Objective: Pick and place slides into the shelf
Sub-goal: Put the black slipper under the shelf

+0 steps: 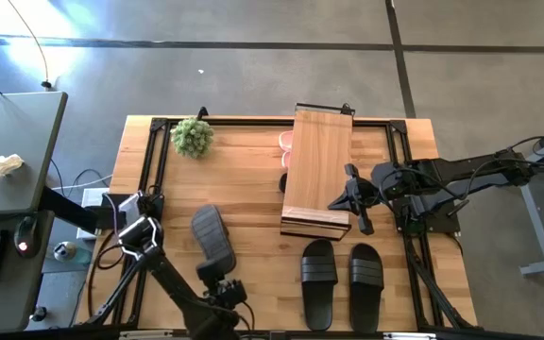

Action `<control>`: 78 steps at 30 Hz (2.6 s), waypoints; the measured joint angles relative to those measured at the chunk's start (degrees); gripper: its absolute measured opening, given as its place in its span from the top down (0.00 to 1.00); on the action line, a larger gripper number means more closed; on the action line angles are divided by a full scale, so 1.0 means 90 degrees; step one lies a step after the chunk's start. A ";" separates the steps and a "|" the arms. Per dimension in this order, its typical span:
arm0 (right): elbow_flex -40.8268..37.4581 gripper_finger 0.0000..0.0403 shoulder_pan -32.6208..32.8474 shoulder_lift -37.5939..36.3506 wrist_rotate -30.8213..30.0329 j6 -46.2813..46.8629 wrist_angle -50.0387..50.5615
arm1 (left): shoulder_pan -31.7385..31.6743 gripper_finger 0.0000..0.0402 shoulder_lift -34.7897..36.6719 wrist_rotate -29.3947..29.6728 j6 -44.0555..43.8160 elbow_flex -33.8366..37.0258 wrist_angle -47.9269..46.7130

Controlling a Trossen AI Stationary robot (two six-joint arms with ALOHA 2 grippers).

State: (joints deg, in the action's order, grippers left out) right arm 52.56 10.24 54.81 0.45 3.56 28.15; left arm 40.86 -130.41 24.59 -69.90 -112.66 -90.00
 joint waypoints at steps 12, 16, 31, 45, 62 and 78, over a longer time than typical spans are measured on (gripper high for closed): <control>0.0000 1.00 -0.0002 0.0000 0.0000 -0.0254 0.0008 | -0.0571 0.43 0.0000 -0.1333 -0.0134 -0.0001 -0.0001; 0.0000 1.00 -0.0001 0.0000 0.0000 -0.0283 0.0010 | -0.0676 0.48 0.0000 -0.1509 -0.0221 -0.0066 -0.0009; 0.0000 1.00 0.0000 0.0000 0.0184 -0.0283 0.0042 | -0.0669 0.62 0.0002 -0.0373 -0.0019 -0.1035 -0.0002; 0.0000 1.00 -0.0001 0.0000 0.0183 -0.0234 0.0037 | -0.0999 0.75 0.0002 -0.0613 0.1100 -0.1028 0.0001; 0.0000 1.00 -0.0002 -0.0002 -0.0096 -0.0227 0.0023 | -0.1163 0.96 0.0010 -0.0329 0.1056 0.0087 0.0005; 0.0000 1.00 -0.0012 -0.0002 -0.0223 -0.0064 0.0025 | -0.1166 0.52 0.0012 -0.0799 0.1240 -0.0355 0.0000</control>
State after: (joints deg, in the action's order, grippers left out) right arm 52.56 10.13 54.78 -1.56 2.98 28.38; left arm 30.37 -130.30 17.40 -58.74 -115.85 -90.00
